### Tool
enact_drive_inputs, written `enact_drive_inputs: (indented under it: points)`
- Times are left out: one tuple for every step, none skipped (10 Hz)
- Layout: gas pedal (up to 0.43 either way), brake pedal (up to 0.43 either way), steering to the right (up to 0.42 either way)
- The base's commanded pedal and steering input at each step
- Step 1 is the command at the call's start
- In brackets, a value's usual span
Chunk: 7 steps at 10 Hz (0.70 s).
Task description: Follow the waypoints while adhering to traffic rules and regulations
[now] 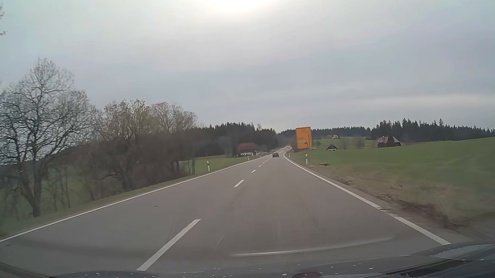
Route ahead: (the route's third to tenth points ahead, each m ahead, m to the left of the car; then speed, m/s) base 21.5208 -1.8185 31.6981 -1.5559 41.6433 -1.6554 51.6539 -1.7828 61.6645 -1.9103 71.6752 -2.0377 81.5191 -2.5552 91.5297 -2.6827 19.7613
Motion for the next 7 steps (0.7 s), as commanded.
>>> enact_drive_inputs:
  points:
    - [0.169, 0.0, 0.003]
    - [0.169, 0.0, 0.003]
    - [0.169, 0.0, 0.003]
    - [0.177, 0.0, 0.003]
    - [0.189, 0.0, 0.003]
    - [0.189, 0.0, 0.002]
    - [0.197, 0.0, 0.002]
